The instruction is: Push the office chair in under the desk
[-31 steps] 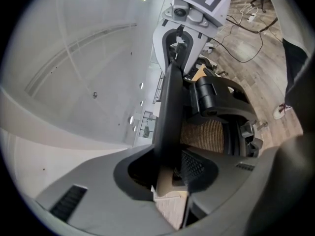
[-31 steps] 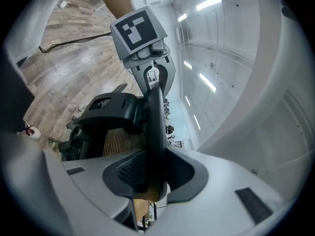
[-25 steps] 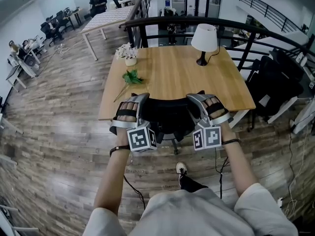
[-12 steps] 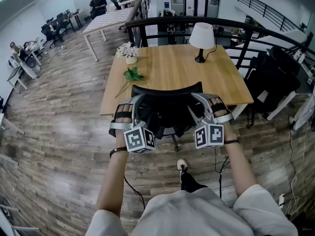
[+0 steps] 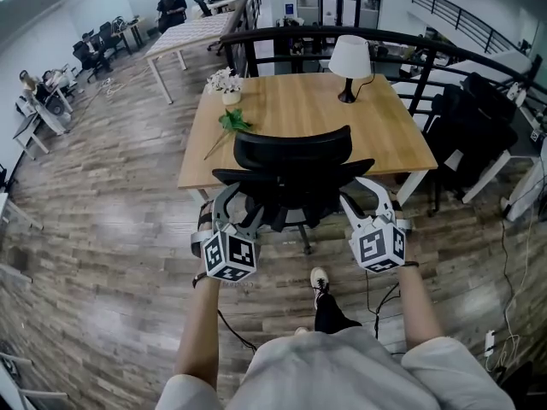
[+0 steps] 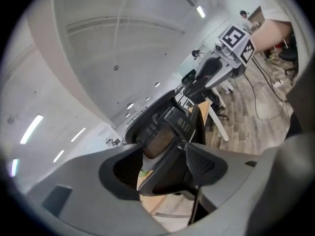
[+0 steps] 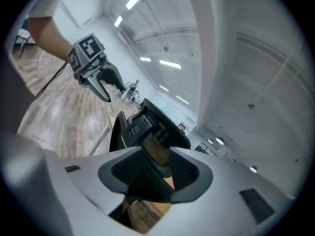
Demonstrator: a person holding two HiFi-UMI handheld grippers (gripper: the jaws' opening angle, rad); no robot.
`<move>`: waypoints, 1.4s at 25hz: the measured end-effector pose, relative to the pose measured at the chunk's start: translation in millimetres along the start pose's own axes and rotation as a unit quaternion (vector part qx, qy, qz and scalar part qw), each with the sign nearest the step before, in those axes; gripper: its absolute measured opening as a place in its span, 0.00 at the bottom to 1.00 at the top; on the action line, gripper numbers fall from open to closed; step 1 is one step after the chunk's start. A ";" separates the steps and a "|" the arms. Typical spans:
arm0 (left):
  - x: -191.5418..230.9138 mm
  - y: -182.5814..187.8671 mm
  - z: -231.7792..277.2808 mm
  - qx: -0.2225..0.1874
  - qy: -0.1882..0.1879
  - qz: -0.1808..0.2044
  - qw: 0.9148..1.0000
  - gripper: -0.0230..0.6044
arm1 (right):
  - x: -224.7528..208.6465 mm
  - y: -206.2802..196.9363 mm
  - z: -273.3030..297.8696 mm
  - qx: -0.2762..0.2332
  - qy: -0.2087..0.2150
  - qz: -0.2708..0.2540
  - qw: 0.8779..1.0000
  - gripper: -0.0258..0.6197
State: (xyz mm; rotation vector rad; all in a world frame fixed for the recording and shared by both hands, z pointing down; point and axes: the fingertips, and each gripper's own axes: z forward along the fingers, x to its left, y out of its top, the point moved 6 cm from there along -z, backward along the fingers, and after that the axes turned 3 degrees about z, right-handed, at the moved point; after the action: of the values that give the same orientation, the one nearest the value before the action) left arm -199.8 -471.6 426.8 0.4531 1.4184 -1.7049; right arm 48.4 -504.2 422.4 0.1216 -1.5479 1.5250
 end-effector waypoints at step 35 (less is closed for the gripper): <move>-6.9 63.7 -85.7 -0.256 -0.054 -0.304 0.916 0.18 | 4.1 81.6 -84.5 -0.164 0.055 0.289 0.942 0.07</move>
State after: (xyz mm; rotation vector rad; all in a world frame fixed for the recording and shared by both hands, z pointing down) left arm -166.0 -389.2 367.4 -0.4122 1.9673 -1.6761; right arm 38.2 -413.8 347.9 -0.6505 -1.8146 1.6406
